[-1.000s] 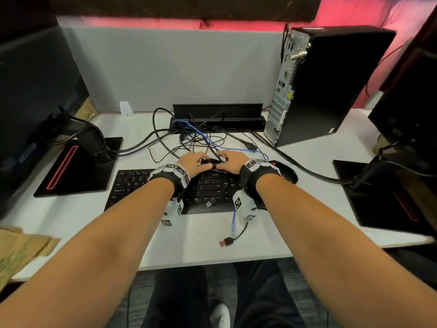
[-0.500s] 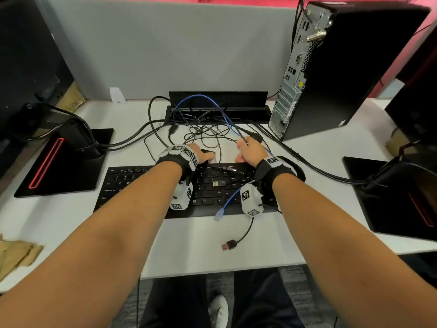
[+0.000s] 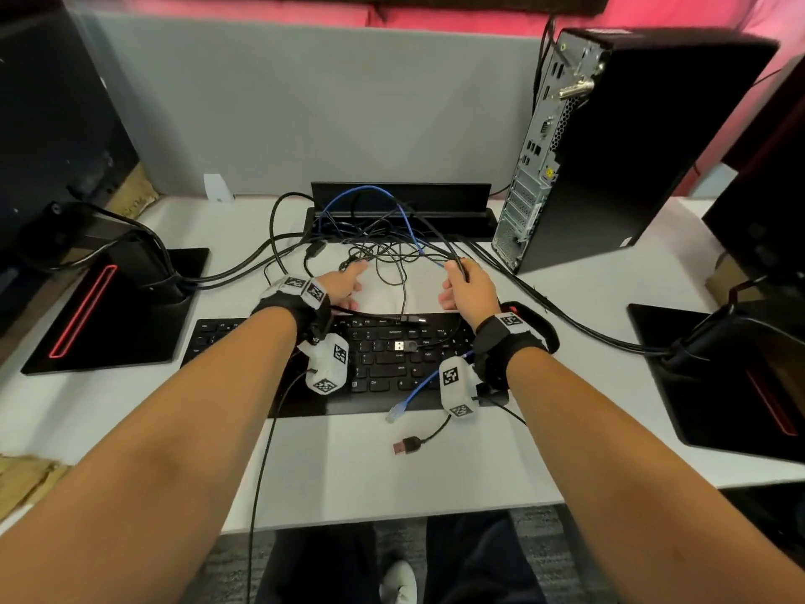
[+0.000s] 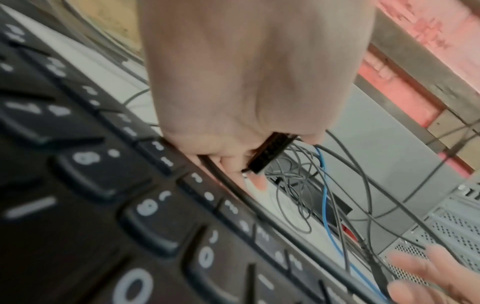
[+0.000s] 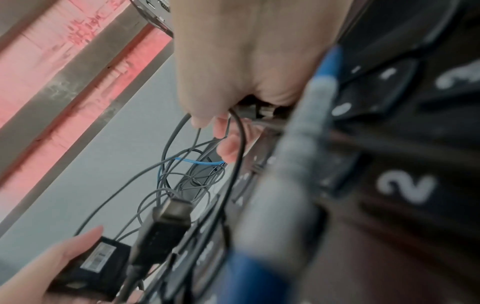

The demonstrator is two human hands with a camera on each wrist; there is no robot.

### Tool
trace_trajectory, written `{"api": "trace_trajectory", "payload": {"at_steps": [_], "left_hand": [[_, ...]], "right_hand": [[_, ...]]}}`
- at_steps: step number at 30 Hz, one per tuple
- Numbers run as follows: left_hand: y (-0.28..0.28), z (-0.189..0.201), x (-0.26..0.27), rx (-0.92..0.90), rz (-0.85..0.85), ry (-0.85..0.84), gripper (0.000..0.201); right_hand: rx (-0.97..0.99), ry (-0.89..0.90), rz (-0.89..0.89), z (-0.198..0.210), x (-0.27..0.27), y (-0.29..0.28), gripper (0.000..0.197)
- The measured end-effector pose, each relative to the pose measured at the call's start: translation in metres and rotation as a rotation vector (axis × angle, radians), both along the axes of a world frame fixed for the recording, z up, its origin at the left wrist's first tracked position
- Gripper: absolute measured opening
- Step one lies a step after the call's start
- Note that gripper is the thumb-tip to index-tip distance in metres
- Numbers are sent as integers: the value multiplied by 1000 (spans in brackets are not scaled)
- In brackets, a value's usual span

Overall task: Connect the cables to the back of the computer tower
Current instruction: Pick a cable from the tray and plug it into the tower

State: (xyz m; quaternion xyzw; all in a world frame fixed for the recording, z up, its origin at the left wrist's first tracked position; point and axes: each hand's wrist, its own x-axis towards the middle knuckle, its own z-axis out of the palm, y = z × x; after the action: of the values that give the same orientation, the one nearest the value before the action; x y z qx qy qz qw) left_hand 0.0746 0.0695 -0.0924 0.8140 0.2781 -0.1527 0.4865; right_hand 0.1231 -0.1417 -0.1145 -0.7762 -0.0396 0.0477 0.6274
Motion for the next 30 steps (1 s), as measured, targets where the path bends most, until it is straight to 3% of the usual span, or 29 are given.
{"api": "trace_trajectory", "payload": {"at_steps": [2,6,11,14,16,19,21,23,25,28,30], "left_hand": [[3,0,-2,-107,105,-24,65],[0,1,-4,-124,118,-38,67],[3,7,-7,-136,113,-43,75],[0,8,-10,-98,121,-114,64],[-4,7,-10,-95,129,-130,70],[-10,10,-11,-60,37,-114,74],[-14,14,-14,-68,19,-94,73],[-14,13,-16,-21,-40,-58,68],[-13,12,-16,7,-86,-27,61],[-11,10,-18,122,-212,25,59],[-9,8,-23,228,-272,56,46]], "right_hand": [[21,-4,-36,-2,-2,-1,29],[-21,50,-25,3,-3,-2,44],[-629,-131,268,6,-1,6,37],[-781,-165,351,-1,4,11,41],[-757,-109,379,5,4,8,39],[-498,40,284,13,0,-4,44],[-318,46,179,13,-5,-8,52],[-307,5,189,10,-8,-7,54],[-411,-17,329,11,-14,-3,57],[-797,-75,532,15,-24,0,73],[-962,-101,615,20,-29,1,81]]}}
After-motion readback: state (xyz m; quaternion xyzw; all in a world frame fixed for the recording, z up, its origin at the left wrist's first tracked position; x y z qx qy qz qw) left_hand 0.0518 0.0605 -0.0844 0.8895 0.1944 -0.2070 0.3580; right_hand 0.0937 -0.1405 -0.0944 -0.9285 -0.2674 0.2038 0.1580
